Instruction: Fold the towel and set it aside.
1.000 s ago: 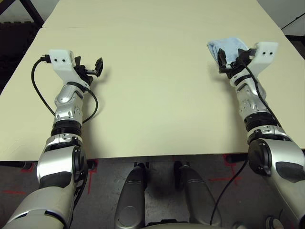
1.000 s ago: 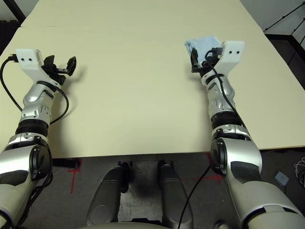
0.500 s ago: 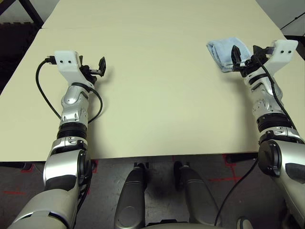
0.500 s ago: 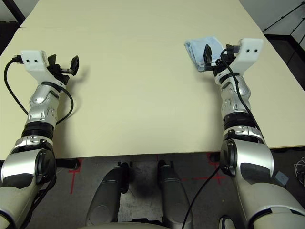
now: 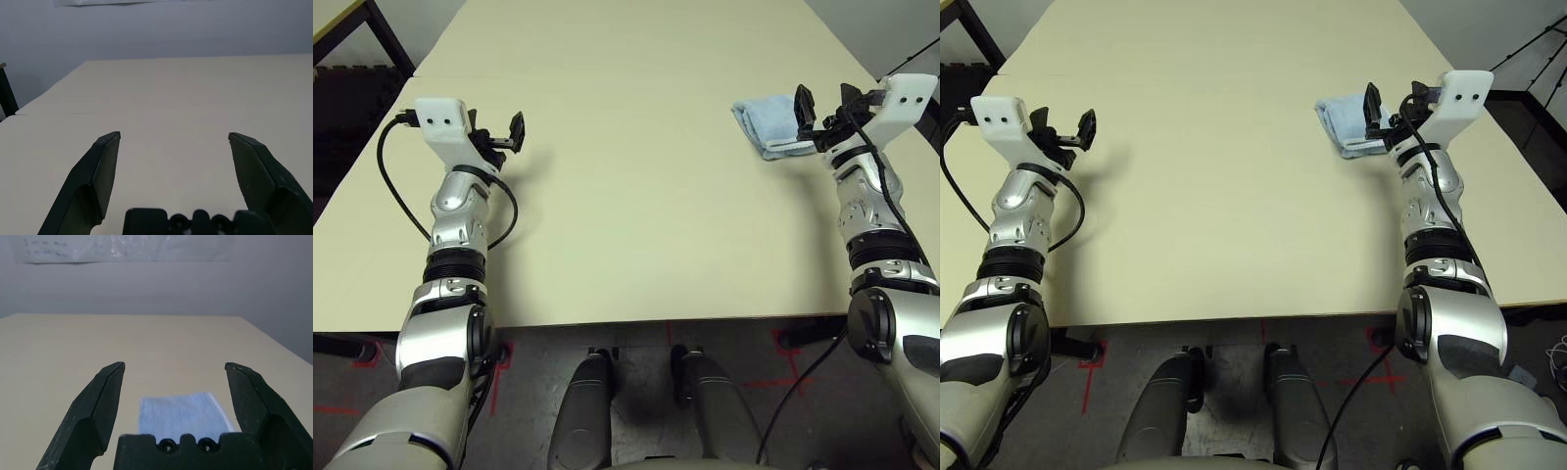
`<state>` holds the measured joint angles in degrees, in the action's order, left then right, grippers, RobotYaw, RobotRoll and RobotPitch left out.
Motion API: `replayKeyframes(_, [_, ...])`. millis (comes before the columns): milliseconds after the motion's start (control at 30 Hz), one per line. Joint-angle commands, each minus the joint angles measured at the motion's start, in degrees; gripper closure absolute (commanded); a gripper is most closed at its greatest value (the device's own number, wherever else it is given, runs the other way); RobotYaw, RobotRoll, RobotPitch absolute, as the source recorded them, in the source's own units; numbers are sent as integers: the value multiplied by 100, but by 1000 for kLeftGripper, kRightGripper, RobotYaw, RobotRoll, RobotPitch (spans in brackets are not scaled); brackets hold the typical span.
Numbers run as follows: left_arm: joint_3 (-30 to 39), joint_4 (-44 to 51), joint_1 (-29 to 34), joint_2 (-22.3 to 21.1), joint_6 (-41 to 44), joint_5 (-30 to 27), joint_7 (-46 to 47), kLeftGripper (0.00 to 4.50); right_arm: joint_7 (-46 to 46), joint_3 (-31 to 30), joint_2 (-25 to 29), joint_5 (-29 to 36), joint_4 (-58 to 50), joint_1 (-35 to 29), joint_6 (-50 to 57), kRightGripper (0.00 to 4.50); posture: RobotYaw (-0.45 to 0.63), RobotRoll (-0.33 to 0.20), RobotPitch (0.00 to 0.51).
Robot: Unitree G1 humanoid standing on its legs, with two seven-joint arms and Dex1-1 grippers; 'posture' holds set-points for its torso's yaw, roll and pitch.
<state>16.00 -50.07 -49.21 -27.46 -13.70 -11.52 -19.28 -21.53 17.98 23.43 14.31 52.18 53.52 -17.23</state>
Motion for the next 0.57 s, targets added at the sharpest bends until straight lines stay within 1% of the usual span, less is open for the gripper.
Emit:
replayKeyframes(33, [32,-19,-4,-39,95,-39,-56,0,-21,-55,-38,11,-255,-149,142,44,28,0,130])
replayKeyframes(133, [77,-26,44,-125,109,-44,-51,0,-39,-69,-74,18,-267,-167,218,44,40,0,136])
replayKeyframes(200, [149,9,126,-185,183,-96,-60,0,204,87,-109,123,-197,-139,354,44,36,0,146])
replayKeyframes(400, [105,55,151,-305,452,-87,-228,0,211,80,57,49,-55,-199,626,44,36,0,173])
replayKeyframes(500, [90,54,143,-320,495,-85,-293,0,177,69,82,52,-141,-233,647,44,23,0,176])
replayKeyframes(567, [83,79,117,-342,539,-94,-360,0,136,42,84,61,-307,-271,718,44,23,0,165])
